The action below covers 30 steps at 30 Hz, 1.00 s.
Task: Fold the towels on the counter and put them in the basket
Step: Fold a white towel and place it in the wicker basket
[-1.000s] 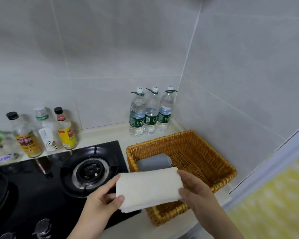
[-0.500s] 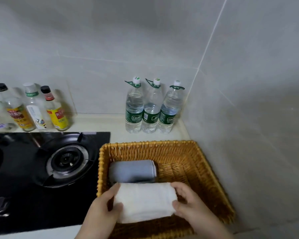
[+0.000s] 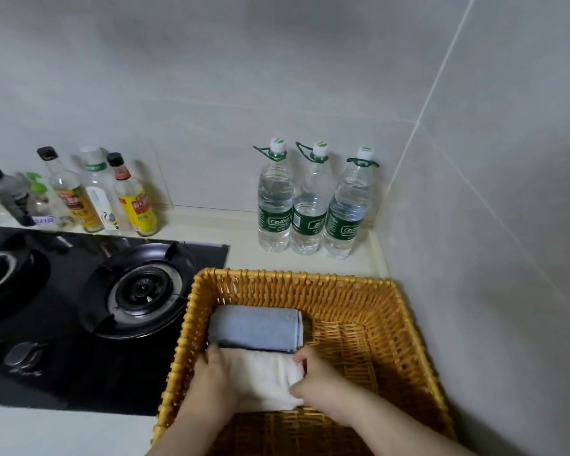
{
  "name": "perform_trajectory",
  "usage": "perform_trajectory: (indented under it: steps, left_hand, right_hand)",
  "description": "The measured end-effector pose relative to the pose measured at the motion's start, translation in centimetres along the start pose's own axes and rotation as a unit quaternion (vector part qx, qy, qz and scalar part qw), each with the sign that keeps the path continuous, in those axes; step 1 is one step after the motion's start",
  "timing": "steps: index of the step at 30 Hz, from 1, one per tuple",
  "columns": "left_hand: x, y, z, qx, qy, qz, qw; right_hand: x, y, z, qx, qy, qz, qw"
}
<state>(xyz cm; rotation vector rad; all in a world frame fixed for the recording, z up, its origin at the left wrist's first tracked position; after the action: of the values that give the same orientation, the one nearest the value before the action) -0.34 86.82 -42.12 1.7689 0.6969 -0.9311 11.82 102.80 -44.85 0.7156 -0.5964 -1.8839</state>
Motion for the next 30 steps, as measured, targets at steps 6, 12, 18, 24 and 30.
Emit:
perform_trajectory:
  steps: [6,12,18,24,30]
  left_hand:
    - [-0.2,0.0,-0.8,0.023,-0.054,-0.025,0.998]
    - [-0.8,1.0,-3.5,0.160,-0.253,-0.159,0.941]
    - [1.5,-1.5,-4.4,0.236,-0.294,-0.139,0.916]
    - [3.2,-3.7,-4.6,0.246,-0.284,-0.102,0.921]
    - [3.3,-5.0,-4.6,0.248,-0.277,-0.160,0.914]
  right_hand:
    - [0.3,-1.0,-0.9,-0.017,0.014,-0.015,1.000]
    - [0.6,-1.4,-0.8,-0.061,0.043,-0.031,0.997]
    - [-0.1,-1.2,-0.2,-0.094,0.062,-0.027,0.993]
    - [-0.2,-0.9,0.5,-0.101,0.096,-0.016,0.990]
    - [0.4,0.7,6.5,-0.315,0.317,-0.107,0.888]
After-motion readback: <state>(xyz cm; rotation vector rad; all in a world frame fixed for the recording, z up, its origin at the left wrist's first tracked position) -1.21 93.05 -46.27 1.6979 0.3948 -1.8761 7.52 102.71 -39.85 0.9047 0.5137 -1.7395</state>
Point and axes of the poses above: each hand's wrist, its own y-axis away from the middle knuckle, its own x-axis out of the palm, z = x × y, the point moved 10 cm from there along -y, towards the middle knuckle, and after that the axes turned 13 degrees about -y, right-handed, at the moved point
